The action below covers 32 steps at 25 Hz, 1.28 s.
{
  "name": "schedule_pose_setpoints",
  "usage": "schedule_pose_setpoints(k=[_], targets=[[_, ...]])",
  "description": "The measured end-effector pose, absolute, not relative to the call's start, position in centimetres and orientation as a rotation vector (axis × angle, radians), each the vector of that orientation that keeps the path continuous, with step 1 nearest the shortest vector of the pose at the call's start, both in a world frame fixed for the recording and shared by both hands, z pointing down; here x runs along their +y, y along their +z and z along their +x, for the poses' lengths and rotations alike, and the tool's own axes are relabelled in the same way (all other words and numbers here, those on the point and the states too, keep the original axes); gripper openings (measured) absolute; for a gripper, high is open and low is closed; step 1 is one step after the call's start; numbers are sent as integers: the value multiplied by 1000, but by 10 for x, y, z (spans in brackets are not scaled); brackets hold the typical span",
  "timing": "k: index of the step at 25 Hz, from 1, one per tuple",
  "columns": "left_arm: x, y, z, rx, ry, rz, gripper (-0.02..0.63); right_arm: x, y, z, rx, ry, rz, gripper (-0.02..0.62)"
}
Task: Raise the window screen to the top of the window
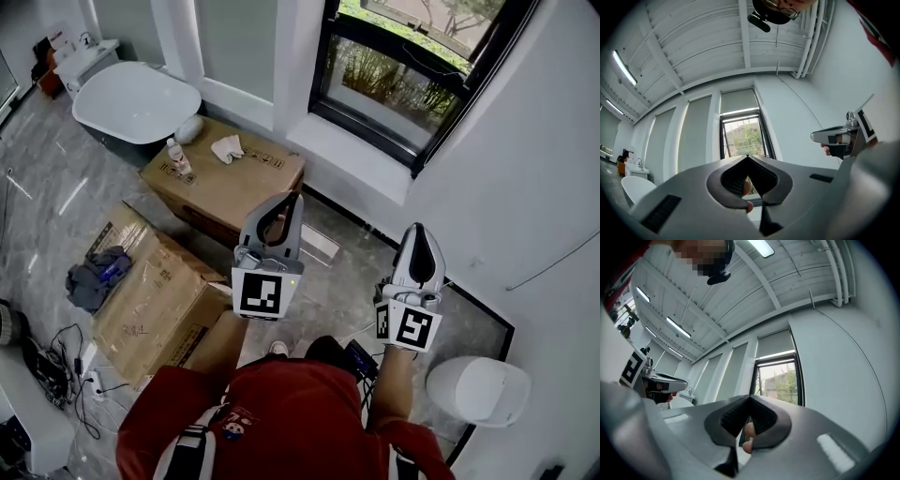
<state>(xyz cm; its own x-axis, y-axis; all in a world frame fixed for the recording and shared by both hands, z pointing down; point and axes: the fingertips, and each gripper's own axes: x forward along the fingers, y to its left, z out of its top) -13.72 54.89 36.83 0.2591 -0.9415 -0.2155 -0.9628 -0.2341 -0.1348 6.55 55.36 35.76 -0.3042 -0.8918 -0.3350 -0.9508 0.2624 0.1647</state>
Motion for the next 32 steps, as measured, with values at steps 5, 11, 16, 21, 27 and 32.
schedule_pose_setpoints(k=[5, 11, 16, 21, 27, 32], targets=[[535, 373, -146, 1784, 147, -2308, 5, 540, 361, 56, 2363, 495, -1742, 9], [495, 378, -145, 1785, 135, -2303, 6, 497, 370, 55, 2363, 472, -1732, 9], [441, 381, -133, 1787, 112, -2303, 5, 448, 377, 67, 2360, 486, -1749, 9], [381, 376, -104, 1768, 92, -2317, 5, 390, 373, 96, 2350, 481, -1767, 9], [314, 373, -72, 1773, 87, -2327, 6, 326, 370, 135, 2324, 476, -1777, 9], [272, 371, -49, 1764, 71, -2308, 5, 283, 372, 158, 2322, 459, -1768, 9]])
